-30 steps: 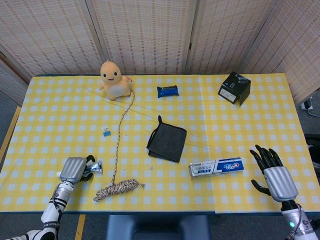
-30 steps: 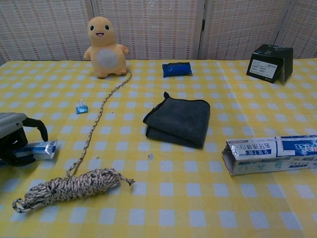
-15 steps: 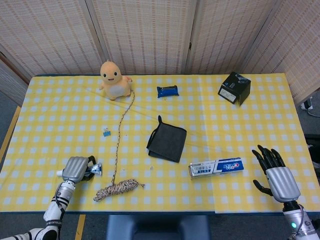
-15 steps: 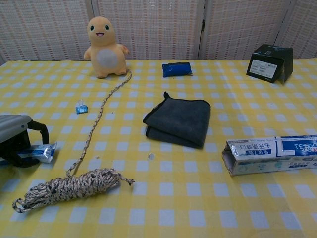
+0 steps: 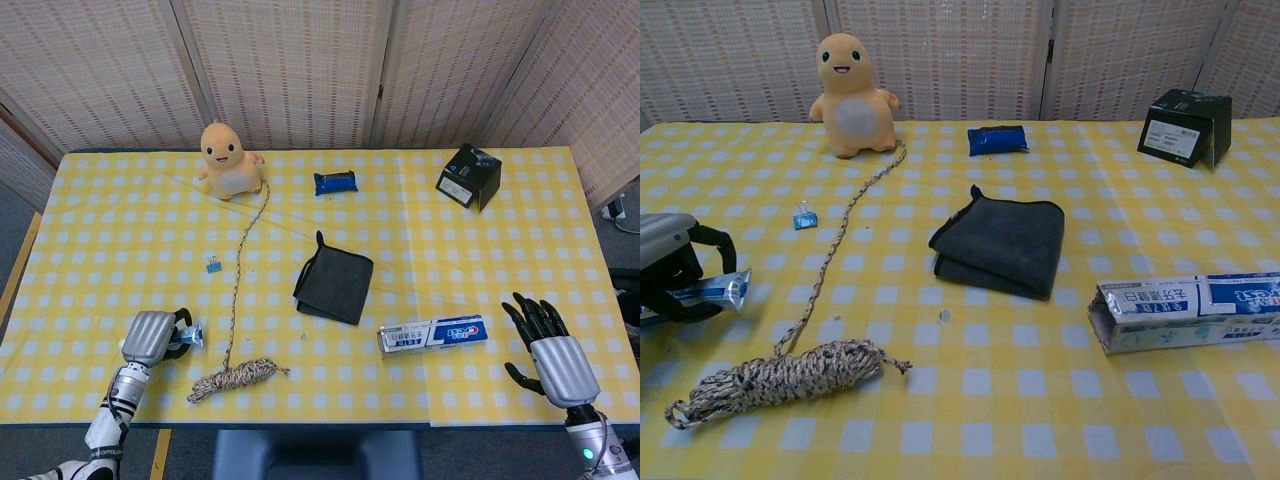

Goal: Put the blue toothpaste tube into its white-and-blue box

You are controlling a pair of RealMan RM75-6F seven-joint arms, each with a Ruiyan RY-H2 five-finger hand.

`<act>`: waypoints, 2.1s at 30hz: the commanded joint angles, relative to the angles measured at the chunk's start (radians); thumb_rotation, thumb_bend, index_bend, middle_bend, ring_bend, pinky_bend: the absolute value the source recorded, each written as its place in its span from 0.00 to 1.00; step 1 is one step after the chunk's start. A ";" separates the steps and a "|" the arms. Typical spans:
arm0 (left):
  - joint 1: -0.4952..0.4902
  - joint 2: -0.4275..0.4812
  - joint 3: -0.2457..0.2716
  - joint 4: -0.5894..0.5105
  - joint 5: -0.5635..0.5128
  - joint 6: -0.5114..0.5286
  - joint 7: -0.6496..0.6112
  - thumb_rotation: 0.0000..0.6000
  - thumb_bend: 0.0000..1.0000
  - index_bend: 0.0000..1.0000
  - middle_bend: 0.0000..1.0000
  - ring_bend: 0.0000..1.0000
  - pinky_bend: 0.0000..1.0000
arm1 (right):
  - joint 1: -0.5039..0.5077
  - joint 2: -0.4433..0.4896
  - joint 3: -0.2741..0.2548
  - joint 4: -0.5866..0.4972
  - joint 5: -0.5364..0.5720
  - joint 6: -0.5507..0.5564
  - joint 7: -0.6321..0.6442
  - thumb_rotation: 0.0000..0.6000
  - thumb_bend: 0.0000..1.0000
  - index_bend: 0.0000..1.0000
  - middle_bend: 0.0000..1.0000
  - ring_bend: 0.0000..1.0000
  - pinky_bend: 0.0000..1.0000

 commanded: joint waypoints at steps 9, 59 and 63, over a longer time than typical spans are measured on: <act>0.037 0.150 -0.043 -0.221 0.024 -0.004 -0.357 1.00 0.39 0.87 1.00 1.00 1.00 | 0.032 -0.015 0.004 0.032 -0.020 -0.028 0.132 1.00 0.29 0.00 0.00 0.00 0.08; 0.089 0.406 0.026 -0.438 0.239 0.046 -0.845 1.00 0.40 0.87 1.00 1.00 1.00 | 0.257 -0.185 0.052 0.109 0.243 -0.434 -0.122 1.00 0.29 0.23 0.11 0.15 0.24; 0.087 0.400 0.022 -0.431 0.229 0.050 -0.840 1.00 0.40 0.87 1.00 1.00 1.00 | 0.262 -0.195 0.048 0.118 0.242 -0.438 -0.108 1.00 0.29 0.23 0.15 0.22 0.32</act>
